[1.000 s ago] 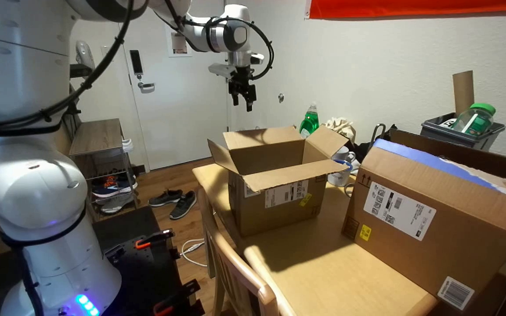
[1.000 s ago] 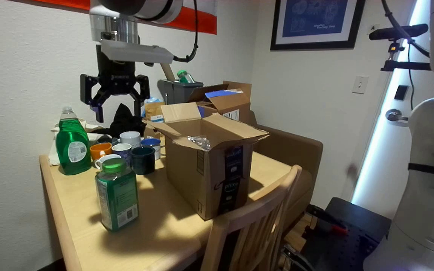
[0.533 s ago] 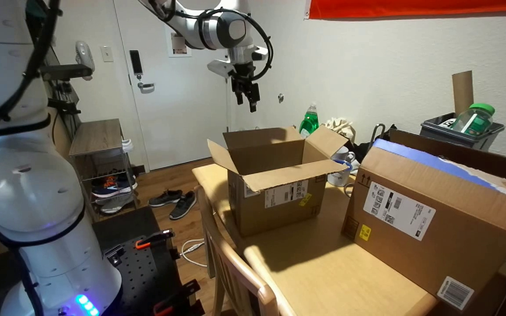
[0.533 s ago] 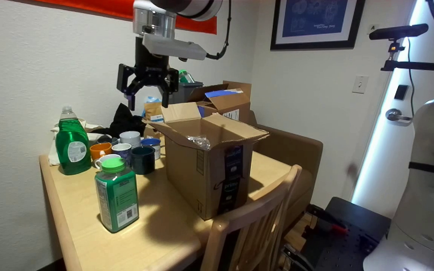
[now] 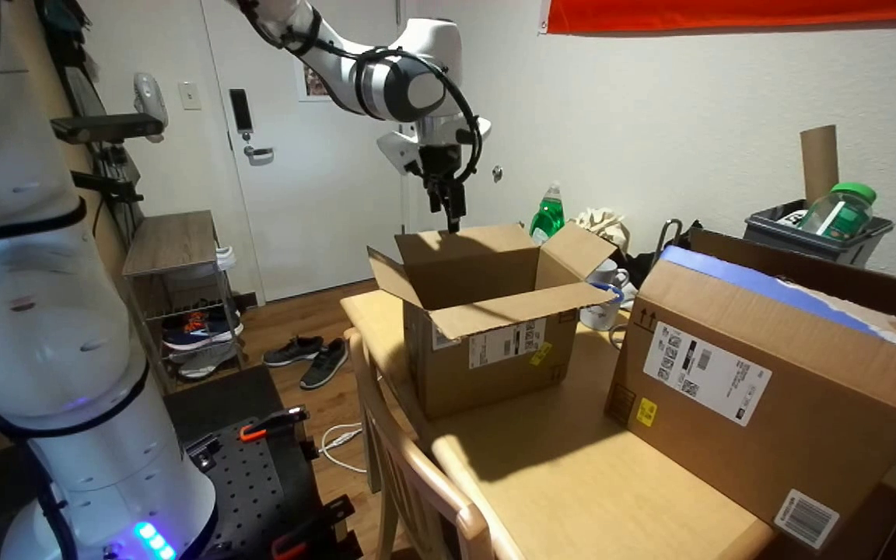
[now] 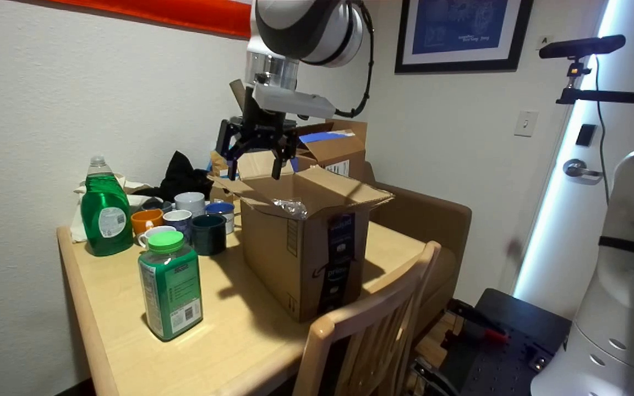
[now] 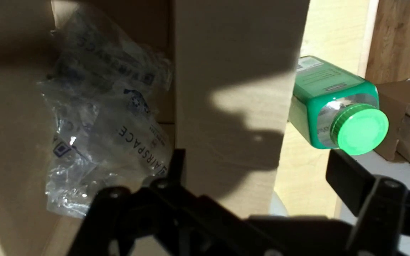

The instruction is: Take the container out of the box

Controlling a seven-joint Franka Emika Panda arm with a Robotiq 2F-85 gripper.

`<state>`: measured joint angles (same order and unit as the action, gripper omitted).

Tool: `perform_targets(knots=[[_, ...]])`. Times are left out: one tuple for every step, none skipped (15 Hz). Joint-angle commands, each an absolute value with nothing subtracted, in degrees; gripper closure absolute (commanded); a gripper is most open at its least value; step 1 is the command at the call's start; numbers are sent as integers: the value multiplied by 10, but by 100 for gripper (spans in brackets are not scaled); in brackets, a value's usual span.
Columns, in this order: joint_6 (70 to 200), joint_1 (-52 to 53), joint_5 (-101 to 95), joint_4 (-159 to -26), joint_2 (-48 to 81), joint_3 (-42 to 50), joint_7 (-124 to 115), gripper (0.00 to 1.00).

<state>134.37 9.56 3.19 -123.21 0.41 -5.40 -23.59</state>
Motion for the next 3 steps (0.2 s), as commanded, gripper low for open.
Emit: perform_targets(knots=[[1345, 87, 35, -1235, 4, -61, -235, 0], [1346, 87, 35, -1237, 4, -61, -235, 0], [1347, 87, 36, -1237, 4, -61, -235, 0]])
